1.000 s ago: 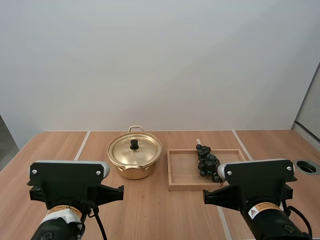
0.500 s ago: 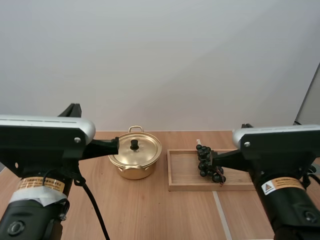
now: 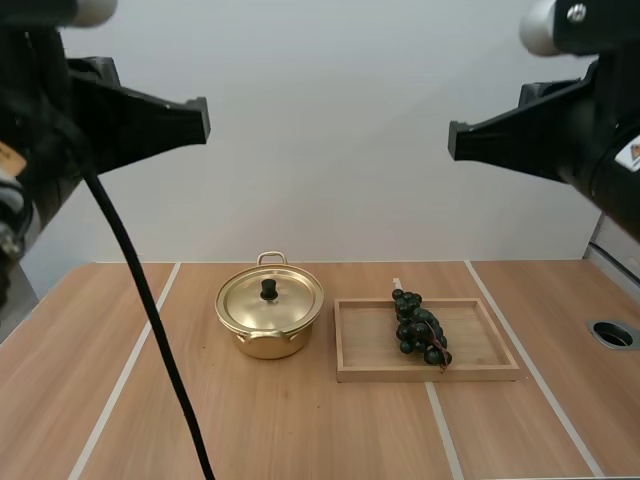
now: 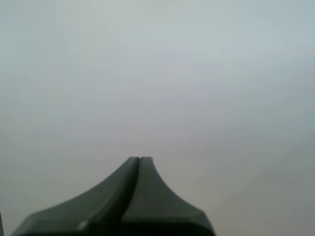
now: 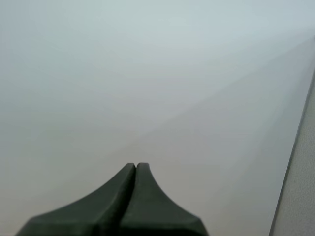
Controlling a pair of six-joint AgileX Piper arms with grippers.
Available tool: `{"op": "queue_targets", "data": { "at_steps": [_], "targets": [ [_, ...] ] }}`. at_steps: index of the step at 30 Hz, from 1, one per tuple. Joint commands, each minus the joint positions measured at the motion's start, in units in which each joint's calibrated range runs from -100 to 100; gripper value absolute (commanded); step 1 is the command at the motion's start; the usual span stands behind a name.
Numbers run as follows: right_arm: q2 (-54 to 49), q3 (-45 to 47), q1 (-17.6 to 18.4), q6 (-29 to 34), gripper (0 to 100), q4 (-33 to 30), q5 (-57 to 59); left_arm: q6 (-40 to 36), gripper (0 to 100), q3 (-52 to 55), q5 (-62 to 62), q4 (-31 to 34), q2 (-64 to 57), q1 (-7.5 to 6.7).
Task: Open the pot, put the grape inside, and close it
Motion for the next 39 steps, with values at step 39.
{"op": "queue_targets", "data": {
  "at_steps": [39],
  "targets": [
    [47.0,-32.4,0.1,0.2,0,2.8,51.8,30.2,0,-33.3,51.6,-16.0,56.8,0.07]
  ]
}}
